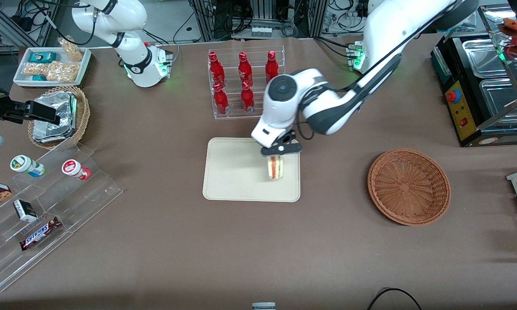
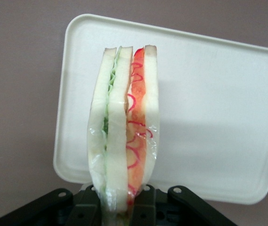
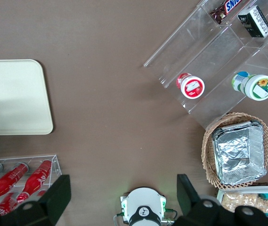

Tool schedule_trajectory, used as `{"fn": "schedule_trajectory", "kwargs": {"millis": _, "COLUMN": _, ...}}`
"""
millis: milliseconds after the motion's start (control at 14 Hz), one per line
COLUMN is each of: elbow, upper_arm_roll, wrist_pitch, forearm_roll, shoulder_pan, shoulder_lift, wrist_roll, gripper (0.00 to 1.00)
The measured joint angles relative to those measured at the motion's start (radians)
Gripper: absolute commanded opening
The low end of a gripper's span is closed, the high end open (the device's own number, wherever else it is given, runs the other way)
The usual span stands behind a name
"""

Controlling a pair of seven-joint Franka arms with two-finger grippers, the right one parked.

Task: Place sandwich from basket to tray
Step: 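Lower the sandwich onto the cream tray and open the left gripper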

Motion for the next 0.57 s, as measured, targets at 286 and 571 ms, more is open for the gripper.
{"fn": "schedule_trajectory", "kwargs": {"millis": 286, "elbow": 0.054, "upper_arm_roll": 0.003, "wrist_pitch": 0.000, "forearm_roll": 0.067, "shoulder_pan": -0.060, "shoulder_lift": 0.091, "wrist_roll": -0.069, "gripper": 0.16}}
{"fn": "schedule_trajectory", "kwargs": {"millis": 571, "elbow": 0.113, "upper_arm_roll": 0.105, "wrist_pitch": 0.000, "forearm_roll": 0.067, "shoulder_pan": -0.178, "shoulder_lift": 0.116, "wrist_roll": -0.090, "gripper": 0.17}}
